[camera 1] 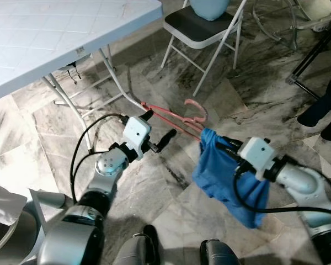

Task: Hang hanger

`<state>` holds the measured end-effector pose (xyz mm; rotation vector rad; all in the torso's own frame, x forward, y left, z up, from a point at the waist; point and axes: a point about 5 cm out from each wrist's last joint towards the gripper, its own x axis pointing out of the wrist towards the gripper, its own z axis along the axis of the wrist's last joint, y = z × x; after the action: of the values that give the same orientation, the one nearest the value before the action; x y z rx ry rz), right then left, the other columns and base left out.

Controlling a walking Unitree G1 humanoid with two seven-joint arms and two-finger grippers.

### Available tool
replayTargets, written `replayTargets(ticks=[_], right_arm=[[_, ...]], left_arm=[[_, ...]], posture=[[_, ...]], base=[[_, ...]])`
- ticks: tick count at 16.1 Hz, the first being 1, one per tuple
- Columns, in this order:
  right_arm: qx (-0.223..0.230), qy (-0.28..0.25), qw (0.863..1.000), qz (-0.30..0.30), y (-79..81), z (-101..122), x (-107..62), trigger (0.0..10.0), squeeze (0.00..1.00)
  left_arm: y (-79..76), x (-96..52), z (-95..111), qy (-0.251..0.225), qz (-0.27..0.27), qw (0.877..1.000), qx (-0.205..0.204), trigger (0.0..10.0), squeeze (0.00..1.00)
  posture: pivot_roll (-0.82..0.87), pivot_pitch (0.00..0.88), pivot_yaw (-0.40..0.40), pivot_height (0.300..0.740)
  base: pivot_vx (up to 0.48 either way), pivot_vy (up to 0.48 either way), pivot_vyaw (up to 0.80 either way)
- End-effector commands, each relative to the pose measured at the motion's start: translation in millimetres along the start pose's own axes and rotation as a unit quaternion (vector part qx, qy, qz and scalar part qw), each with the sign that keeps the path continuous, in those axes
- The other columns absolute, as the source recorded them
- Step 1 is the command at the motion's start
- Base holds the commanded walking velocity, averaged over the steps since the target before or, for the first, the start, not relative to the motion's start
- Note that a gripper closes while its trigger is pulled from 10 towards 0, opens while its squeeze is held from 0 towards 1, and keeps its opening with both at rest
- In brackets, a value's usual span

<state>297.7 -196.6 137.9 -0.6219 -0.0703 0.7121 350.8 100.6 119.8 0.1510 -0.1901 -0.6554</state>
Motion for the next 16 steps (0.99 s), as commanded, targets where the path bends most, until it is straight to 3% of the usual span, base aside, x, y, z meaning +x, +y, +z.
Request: replayTargets(ticks=[1,12,16], right_arm=[[0.0,-0.023,1.0,-0.011,0.6,9.7,1.2,10.0,0.0],[0.019,-0.04,0.999,-0.017,14.4,17.7,6.8,10.0,0.0],[0.053,-0.042,0.997,-0.031,22.8,15.9,8.8,10.0,0.0]], left_arm=[[3.0,-7.9,-7.8,0.013,0.02,1.0,-0.016,10.0,0.0],[-0.1,-6.8,-8.6,0.021,0.015,0.999,-0.023,10.0,0.0],[-7.1,-5.5,-11.3,0.021,0.018,0.999,-0.031,10.0,0.0]], posture=[[-0.19,0.224,0.113,0.74],[-0.19,0.22,0.131,0.74],[-0.18,0.186,0.098,0.74]], base=[[0.0,0.0,0.0],[0.245,0.0,0.0],[0.299,0.0,0.0]])
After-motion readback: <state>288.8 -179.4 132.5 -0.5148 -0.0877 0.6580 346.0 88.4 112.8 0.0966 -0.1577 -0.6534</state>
